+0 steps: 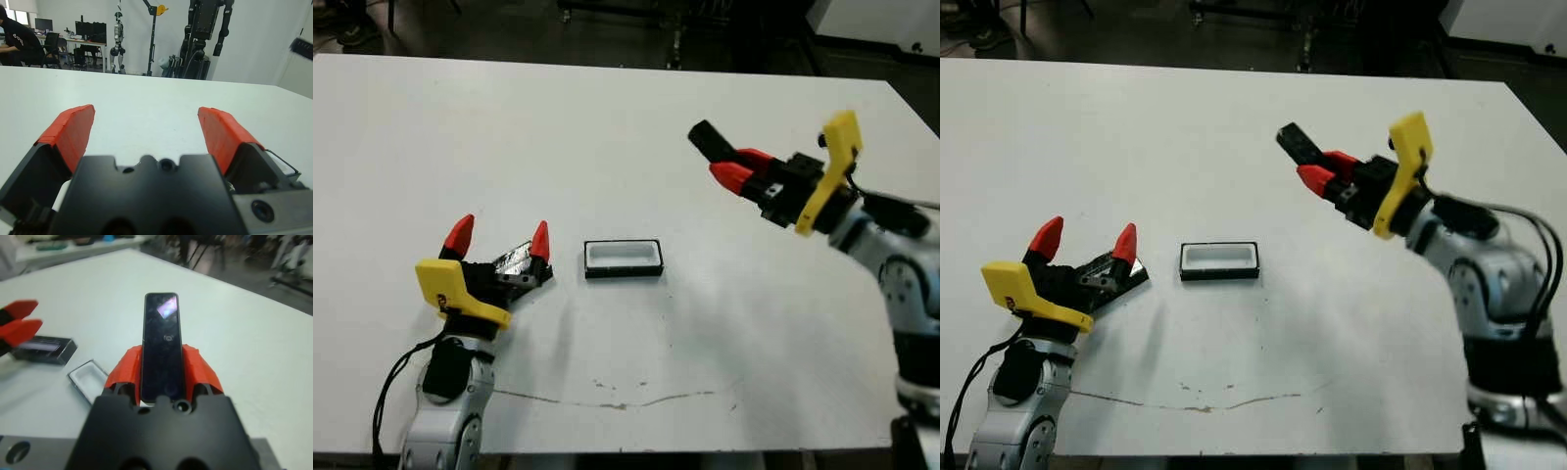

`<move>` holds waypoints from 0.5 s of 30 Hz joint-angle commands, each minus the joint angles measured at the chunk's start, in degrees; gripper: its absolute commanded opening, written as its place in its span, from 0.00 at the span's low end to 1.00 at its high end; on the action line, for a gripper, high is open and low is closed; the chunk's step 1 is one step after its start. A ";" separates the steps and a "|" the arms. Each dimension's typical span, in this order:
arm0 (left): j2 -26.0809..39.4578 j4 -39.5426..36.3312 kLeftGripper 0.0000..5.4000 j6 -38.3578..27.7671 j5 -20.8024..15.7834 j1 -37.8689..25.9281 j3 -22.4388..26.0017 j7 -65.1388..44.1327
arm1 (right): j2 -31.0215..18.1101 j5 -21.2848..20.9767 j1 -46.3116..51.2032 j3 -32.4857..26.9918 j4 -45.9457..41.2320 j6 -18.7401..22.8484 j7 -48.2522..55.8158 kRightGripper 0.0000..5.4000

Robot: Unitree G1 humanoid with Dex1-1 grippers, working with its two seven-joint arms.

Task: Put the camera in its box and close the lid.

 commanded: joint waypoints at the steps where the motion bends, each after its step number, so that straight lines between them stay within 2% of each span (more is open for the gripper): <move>1: 0.07 -0.20 1.00 0.54 0.47 0.14 0.14 0.57 | -3.17 -4.26 -7.49 4.58 8.08 -2.75 8.01 0.31; 7: 0.04 -0.18 1.00 0.46 0.73 -0.18 0.05 0.73 | -1.74 -11.01 -18.04 11.41 22.14 -8.86 20.56 0.31; 12: -0.19 -0.29 1.00 0.61 0.70 -0.39 0.15 1.07 | 0.72 -16.26 -22.64 15.54 27.11 -12.07 24.54 0.31; 15: -0.12 -0.09 1.00 0.37 0.85 -0.64 0.32 1.27 | 2.66 -18.84 -23.51 16.91 29.42 -17.29 26.15 0.31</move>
